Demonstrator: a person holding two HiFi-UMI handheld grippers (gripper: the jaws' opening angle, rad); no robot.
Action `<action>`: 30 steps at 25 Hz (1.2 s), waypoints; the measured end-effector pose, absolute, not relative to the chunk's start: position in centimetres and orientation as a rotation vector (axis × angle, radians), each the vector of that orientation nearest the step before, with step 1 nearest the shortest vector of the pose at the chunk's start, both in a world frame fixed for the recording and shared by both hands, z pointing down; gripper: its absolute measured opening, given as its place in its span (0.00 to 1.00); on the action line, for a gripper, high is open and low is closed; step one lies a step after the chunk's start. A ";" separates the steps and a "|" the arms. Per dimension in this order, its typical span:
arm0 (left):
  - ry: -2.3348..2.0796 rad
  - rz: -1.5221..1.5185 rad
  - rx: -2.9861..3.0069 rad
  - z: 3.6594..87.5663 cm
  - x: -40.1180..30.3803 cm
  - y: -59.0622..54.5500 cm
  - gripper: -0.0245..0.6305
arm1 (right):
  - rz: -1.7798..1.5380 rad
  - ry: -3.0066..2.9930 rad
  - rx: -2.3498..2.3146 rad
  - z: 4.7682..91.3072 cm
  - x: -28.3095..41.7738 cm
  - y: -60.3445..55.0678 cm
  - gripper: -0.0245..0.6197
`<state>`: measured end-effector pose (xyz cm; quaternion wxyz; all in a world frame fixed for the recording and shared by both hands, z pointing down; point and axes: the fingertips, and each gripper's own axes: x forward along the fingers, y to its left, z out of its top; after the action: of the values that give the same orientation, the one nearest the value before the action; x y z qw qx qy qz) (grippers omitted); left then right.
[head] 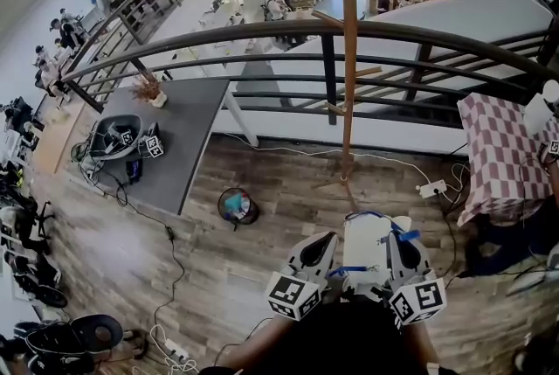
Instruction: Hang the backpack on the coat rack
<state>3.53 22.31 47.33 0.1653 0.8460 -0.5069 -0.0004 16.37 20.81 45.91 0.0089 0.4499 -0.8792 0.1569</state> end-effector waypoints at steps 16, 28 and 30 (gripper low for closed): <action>-1.610 0.026 2.325 46.7 5.5 20.7 0.05 | 0.502 -2.815 1.290 46.6 18.6 18.3 0.07; -1.572 0.031 2.373 47.0 5.2 17.5 0.05 | 0.495 -2.794 1.297 47.3 18.4 15.9 0.07; -1.545 0.041 2.369 47.6 5.1 16.7 0.05 | 0.486 -2.781 1.304 47.4 18.2 15.6 0.07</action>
<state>5.11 16.70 47.57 0.1558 0.8274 -0.5394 0.0143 18.20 15.65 47.39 0.0162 0.4192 -0.8942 0.1564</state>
